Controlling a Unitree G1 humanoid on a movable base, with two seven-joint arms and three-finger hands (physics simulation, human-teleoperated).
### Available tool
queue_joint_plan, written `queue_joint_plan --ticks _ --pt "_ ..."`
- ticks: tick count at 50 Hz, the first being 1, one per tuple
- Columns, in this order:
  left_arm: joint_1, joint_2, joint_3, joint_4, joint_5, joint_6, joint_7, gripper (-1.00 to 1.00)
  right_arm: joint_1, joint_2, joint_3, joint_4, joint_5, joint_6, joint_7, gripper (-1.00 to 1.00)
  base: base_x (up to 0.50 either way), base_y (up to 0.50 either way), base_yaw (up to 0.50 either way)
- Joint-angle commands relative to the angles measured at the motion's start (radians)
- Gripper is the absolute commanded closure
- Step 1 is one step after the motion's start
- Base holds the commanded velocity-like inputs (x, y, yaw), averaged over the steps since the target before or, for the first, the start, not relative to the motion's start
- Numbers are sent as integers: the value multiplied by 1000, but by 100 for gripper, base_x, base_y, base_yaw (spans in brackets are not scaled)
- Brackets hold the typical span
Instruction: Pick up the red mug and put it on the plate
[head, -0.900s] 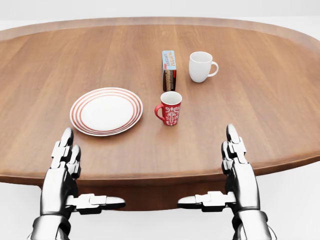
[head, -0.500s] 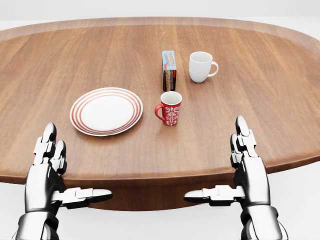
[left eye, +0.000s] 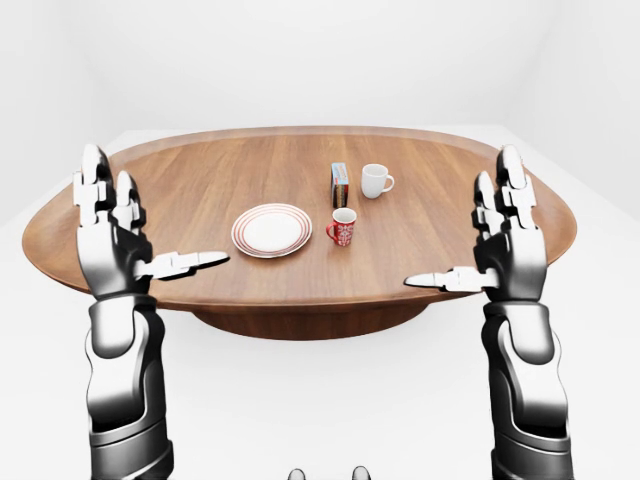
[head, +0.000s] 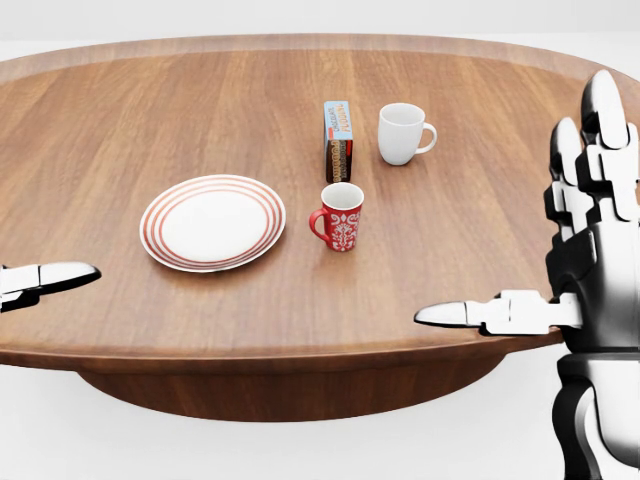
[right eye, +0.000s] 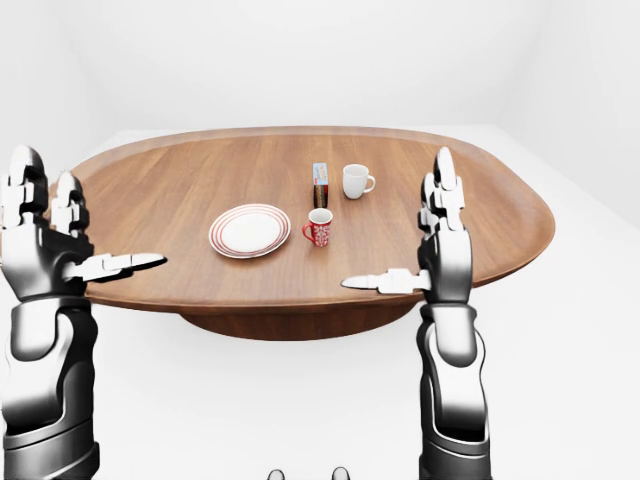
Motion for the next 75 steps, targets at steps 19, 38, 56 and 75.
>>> queue_joint_plan --ticks 19,38,56,75 --pt "-205 230 118 34 -131 0 75 -100 -204 -141 -113 -24 62 0 -20 -100 8 4 0" --pt "-210 224 107 33 -129 0 74 -100 -224 -150 -108 -18 68 0 -32 -100 29 13 0" --pt "-198 227 121 9 -135 0 71 -100 -215 -148 -105 -9 59 0 -26 -100 24 11 0" --pt "-201 229 121 6 -133 0 69 -100 -229 -160 -112 2 57 0 -19 -100 24 11 0"
